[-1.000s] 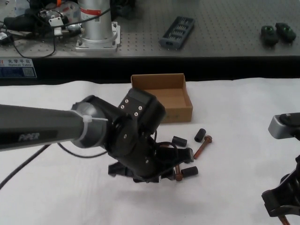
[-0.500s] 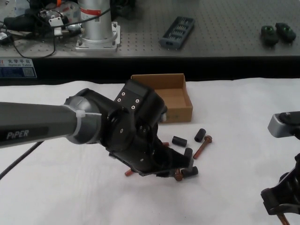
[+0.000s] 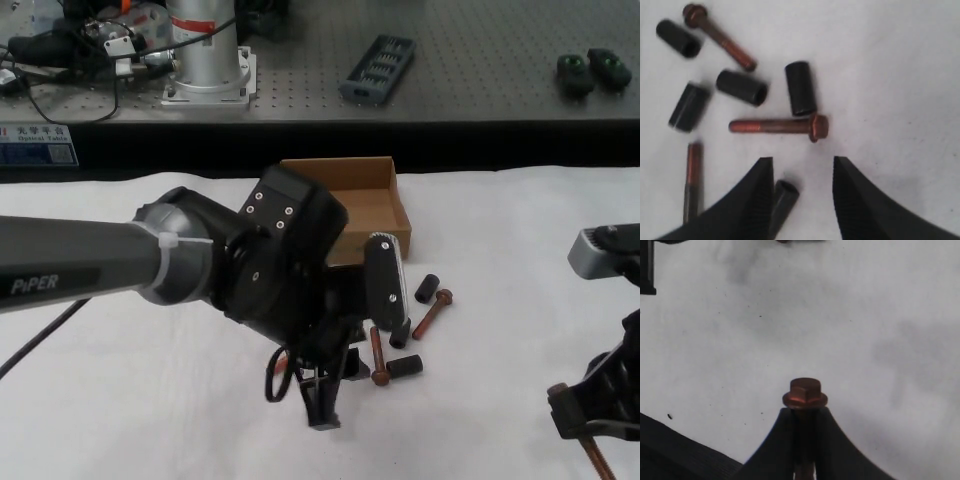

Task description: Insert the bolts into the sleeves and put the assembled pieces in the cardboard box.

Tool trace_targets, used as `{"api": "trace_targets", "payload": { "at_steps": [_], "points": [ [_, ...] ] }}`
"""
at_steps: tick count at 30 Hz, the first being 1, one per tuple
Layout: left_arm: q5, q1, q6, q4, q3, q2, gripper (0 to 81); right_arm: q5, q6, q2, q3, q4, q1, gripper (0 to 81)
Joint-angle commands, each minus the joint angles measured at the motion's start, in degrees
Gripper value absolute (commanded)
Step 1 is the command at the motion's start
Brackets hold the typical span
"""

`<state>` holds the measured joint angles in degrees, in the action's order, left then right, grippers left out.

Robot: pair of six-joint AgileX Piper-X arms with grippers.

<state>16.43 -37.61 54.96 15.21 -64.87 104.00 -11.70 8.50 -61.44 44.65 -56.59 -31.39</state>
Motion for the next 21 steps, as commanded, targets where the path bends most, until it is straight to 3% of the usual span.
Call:
{"api": "trace_targets", "payload": {
  "at_steps": [1, 13, 21],
  "points": [
    [4.5, 0.9, 9.2, -0.3, -0.4, -0.8, 28.5, -0.9, -0.9, 0.8, 0.1, 0.7, 0.1, 2.8],
    [6.1, 6.3, 30.3, 1.0, -0.4, -0.8, 28.5, -0.9, -0.9, 0.8, 0.1, 0.8, 0.1, 2.8],
    [10.4, 6.8, 32.5, 1.2, -0.4, 0.4, 28.5, -0.9, -0.9, 0.8, 0.1, 3.2, 0.1, 2.8]
  ]
}}
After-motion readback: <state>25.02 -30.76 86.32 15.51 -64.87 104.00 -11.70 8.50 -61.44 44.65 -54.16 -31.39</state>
